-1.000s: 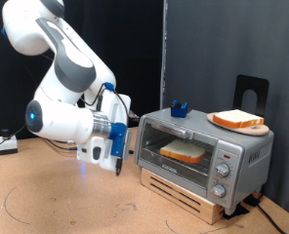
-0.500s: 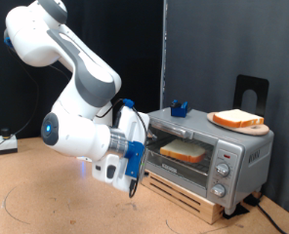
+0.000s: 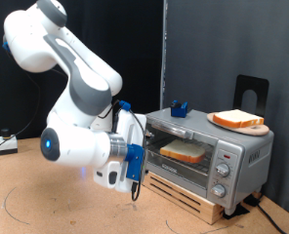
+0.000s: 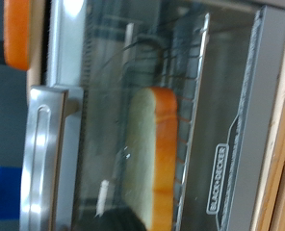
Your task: Make a piece of toast with the oven
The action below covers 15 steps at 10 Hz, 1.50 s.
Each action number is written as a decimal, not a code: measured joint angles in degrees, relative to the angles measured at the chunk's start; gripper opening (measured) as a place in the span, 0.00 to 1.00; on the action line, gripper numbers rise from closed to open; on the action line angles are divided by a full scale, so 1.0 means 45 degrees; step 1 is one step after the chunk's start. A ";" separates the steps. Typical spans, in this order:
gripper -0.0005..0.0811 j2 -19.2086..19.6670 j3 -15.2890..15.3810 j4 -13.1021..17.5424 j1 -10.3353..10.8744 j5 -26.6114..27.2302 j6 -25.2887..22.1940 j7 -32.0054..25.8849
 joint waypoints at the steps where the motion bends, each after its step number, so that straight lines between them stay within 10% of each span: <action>1: 1.00 0.0471 -0.0437 0.0646 0.0491 -0.0044 -0.0369 0.0025; 7: 1.00 0.1703 -0.0850 0.1622 0.1488 0.0669 0.1240 -0.0567; 15: 1.00 0.3617 -0.2086 0.4526 0.5145 0.0593 0.0471 0.1357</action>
